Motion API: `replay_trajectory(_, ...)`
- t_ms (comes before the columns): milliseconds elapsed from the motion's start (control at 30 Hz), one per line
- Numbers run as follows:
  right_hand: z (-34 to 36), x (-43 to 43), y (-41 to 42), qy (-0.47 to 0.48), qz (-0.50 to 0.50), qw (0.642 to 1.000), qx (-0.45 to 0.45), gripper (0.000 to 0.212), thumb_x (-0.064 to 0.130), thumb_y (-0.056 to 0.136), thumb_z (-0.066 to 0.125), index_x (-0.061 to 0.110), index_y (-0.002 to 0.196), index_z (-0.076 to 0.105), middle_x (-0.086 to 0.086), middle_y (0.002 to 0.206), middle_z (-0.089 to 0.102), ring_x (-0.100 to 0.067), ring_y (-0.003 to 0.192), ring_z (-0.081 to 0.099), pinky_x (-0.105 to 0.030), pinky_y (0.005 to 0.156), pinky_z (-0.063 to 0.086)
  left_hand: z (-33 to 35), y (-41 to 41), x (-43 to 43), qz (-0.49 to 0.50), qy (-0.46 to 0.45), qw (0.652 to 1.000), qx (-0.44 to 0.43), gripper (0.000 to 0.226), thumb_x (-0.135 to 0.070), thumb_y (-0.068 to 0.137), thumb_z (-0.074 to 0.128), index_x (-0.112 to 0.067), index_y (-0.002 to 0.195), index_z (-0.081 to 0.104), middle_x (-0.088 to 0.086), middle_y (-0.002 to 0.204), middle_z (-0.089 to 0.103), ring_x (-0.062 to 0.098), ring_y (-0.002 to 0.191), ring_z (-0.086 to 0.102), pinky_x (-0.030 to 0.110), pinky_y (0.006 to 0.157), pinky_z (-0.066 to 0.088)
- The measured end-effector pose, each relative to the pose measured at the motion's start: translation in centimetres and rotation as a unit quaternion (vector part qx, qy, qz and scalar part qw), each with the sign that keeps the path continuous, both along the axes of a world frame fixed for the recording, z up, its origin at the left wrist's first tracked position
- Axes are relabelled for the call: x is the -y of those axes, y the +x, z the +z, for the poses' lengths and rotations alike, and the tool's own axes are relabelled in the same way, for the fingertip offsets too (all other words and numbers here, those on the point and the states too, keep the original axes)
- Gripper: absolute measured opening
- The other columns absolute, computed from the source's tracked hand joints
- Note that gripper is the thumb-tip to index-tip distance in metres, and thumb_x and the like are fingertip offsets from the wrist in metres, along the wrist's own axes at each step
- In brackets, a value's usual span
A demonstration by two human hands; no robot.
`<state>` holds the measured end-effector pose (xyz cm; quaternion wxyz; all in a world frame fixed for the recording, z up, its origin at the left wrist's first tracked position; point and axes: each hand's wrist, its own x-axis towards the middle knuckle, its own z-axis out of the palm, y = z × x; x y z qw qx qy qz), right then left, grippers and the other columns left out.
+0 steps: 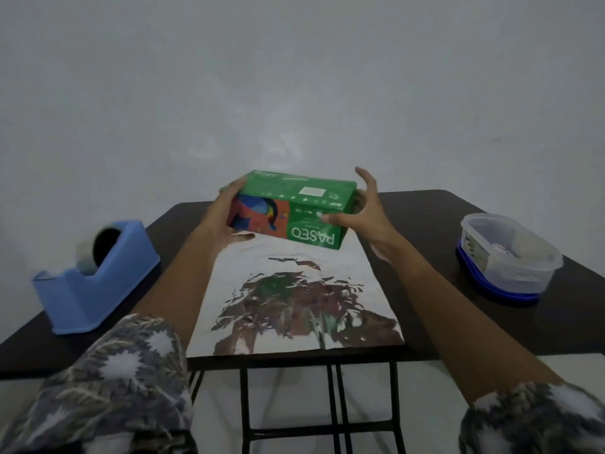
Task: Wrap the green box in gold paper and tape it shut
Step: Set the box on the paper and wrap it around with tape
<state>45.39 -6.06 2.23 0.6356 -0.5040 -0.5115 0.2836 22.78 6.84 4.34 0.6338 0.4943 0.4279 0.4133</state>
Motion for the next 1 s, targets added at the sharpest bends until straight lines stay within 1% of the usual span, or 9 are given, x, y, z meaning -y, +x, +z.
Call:
replay_trajectory(67, -1.0, -1.5, -1.4, -0.031, 0.036, 0.999, -0.009, 0.104, 0.016, 0.073, 0.077, 0.031, 0.149, 0.007, -0.001, 0.133, 0.042, -0.009, 0.116, 0.05, -0.023, 0.086, 0.053, -1.0, -1.0, -0.3, 0.026, -0.022, 0.998, 0.051, 0.025, -0.044, 0.081, 0.065, -0.024, 0.097, 0.064, 0.001, 0.101, 0.068, 0.016, 0.08, 0.066, 0.03, 0.063, 0.056)
replay_trajectory(167, -2.6, -3.9, -3.9, -0.074, -0.026, 0.994, -0.071, 0.081, 0.05, 0.087, 0.053, 0.026, 0.151, 0.009, -0.006, 0.156, 0.021, -0.026, 0.14, 0.028, -0.048, 0.112, 0.028, -3.2, -0.4, -0.2, 0.112, -0.038, 0.988, 0.099, 0.021, -0.031, 0.079, 0.068, -0.017, 0.095, 0.065, 0.006, 0.097, 0.069, 0.016, 0.068, 0.062, 0.025, 0.055, 0.052)
replay_trajectory(267, -4.3, -5.1, -4.4, -0.106, -0.115, 0.979, -0.129, 0.067, 0.058, 0.092, 0.039, 0.021, 0.148, 0.028, -0.005, 0.152, 0.029, -0.026, 0.139, 0.03, -0.044, 0.113, 0.027, -5.1, 1.1, -0.1, 0.142, -0.04, 0.983, 0.105, 0.024, -0.028, 0.075, 0.071, -0.014, 0.095, 0.065, 0.01, 0.094, 0.068, 0.019, 0.061, 0.06, 0.023, 0.047, 0.05)
replay_trajectory(400, -5.9, -5.8, -2.7, -0.118, -0.072, 0.975, -0.174, 0.074, 0.063, 0.082, 0.051, 0.027, 0.144, 0.032, -0.006, 0.149, 0.037, -0.029, 0.133, 0.039, -0.055, 0.108, 0.032, -5.7, 1.7, -0.3, 0.133, -0.004, 0.99, 0.039, 0.02, -0.035, 0.08, 0.068, -0.016, 0.085, 0.063, 0.009, 0.096, 0.067, 0.023, 0.085, 0.063, 0.035, 0.083, 0.05)
replay_trajectory(533, -5.2, -6.3, -2.1, -0.116, -0.055, 0.982, -0.138, 0.065, 0.055, 0.091, 0.046, 0.024, 0.146, 0.029, -0.006, 0.15, 0.035, -0.029, 0.135, 0.036, -0.055, 0.11, 0.029, -5.8, 1.3, -0.7, 0.132, 0.046, 0.99, -0.015, 0.037, -0.032, 0.087, 0.061, -0.013, 0.119, 0.059, 0.008, 0.109, 0.064, 0.02, 0.095, 0.058, 0.03, 0.081, 0.043)
replay_trajectory(633, -4.9, -6.5, -2.3, -0.129, -0.043, 0.983, -0.122, 0.06, 0.051, 0.094, 0.042, 0.024, 0.146, 0.028, 0.0, 0.149, 0.035, -0.024, 0.135, 0.036, -0.051, 0.111, 0.029, -6.3, 0.8, -1.1, 0.145, 0.063, 0.987, -0.037, 0.042, -0.033, 0.086, 0.06, -0.016, 0.124, 0.058, 0.011, 0.119, 0.063, 0.022, 0.1, 0.06, 0.03, 0.081, 0.045)
replay_trajectory(833, -6.4, -6.2, -2.1, -0.182, -0.085, 0.978, 0.058, 0.091, 0.085, 0.074, 0.008, 0.033, 0.147, 0.023, 0.003, 0.152, 0.032, -0.024, 0.139, 0.031, -0.049, 0.115, 0.02, -7.3, 0.7, -1.1, 0.152, 0.074, 0.985, -0.041, 0.026, -0.033, 0.085, 0.059, -0.023, 0.108, 0.063, 0.007, 0.107, 0.067, 0.024, 0.094, 0.065, 0.039, 0.086, 0.052)
replay_trajectory(900, -7.2, -6.7, -1.4, -0.182, -0.082, 0.978, 0.068, 0.11, 0.097, 0.056, 0.007, 0.036, 0.146, 0.024, 0.003, 0.15, 0.036, -0.024, 0.136, 0.035, -0.049, 0.114, 0.023, -7.4, 1.0, -1.0, 0.164, 0.077, 0.982, -0.059, 0.034, -0.038, 0.082, 0.058, -0.024, 0.112, 0.063, 0.005, 0.109, 0.067, 0.024, 0.099, 0.063, 0.042, 0.092, 0.05)
replay_trajectory(1000, -8.8, -7.6, 0.5, -0.168, -0.087, 0.979, 0.075, 0.109, 0.099, 0.056, 0.011, 0.037, 0.143, 0.03, 0.003, 0.147, 0.041, -0.023, 0.134, 0.04, -0.049, 0.112, 0.027, -7.2, 1.8, -0.3, 0.162, 0.083, 0.981, -0.066, 0.036, -0.039, 0.083, 0.056, -0.023, 0.114, 0.062, 0.006, 0.111, 0.066, 0.025, 0.102, 0.062, 0.043, 0.094, 0.049)
